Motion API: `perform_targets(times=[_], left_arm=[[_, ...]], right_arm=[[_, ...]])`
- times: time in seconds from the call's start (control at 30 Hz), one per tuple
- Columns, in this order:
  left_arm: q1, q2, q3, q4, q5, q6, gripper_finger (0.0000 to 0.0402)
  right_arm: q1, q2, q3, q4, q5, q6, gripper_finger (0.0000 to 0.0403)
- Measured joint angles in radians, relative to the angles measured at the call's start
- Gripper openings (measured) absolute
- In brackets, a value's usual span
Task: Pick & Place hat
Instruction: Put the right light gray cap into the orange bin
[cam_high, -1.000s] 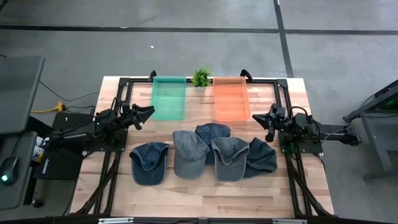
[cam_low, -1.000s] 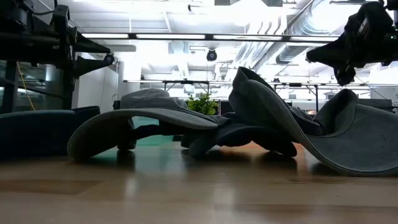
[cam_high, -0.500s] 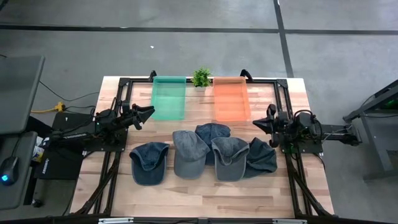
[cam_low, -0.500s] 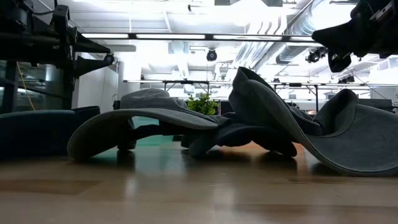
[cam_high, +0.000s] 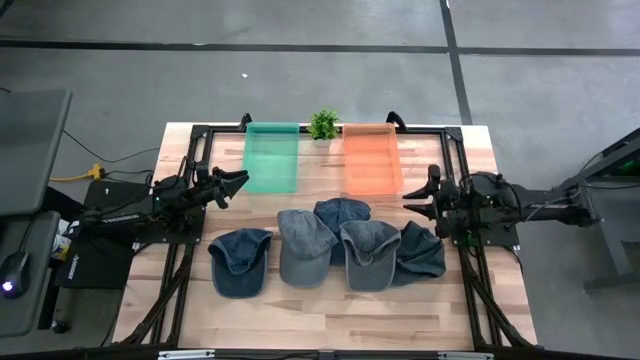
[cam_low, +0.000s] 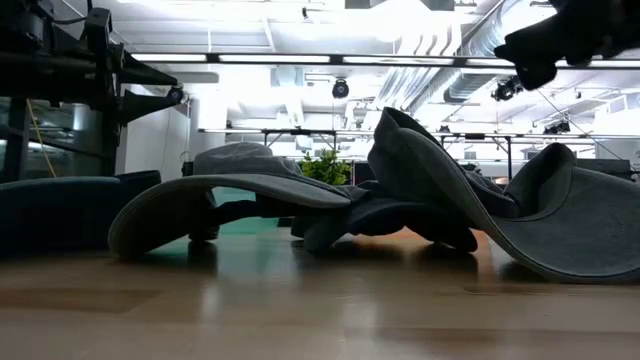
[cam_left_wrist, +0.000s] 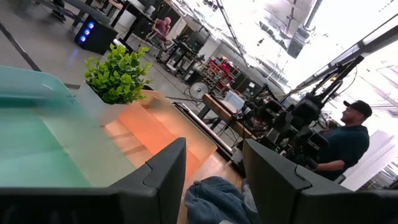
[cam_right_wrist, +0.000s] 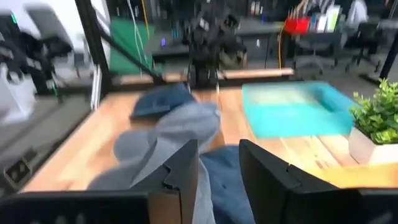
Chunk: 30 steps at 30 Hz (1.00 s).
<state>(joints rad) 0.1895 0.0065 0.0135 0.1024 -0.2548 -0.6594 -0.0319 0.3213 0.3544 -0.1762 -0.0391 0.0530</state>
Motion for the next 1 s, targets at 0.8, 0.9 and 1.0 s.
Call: perform_targets(times=[0.8,0.9,1.0], left_arm=[[0.0,0.0,0.0,0.0,0.0,0.0,0.0159],[0.0,0.0,0.0,0.0,0.0,0.0,0.0159],[0.0,0.0,0.0,0.0,0.0,0.0,0.0159]], right_arm=[[0.239,0.661,0.56,-0.792,0.086,-0.346,0.0144],[0.279,0.717,0.559,-0.787,0.088,-0.374,0.0169],[0.312,0.772,0.559,-0.786,0.099,-0.377,0.0197]])
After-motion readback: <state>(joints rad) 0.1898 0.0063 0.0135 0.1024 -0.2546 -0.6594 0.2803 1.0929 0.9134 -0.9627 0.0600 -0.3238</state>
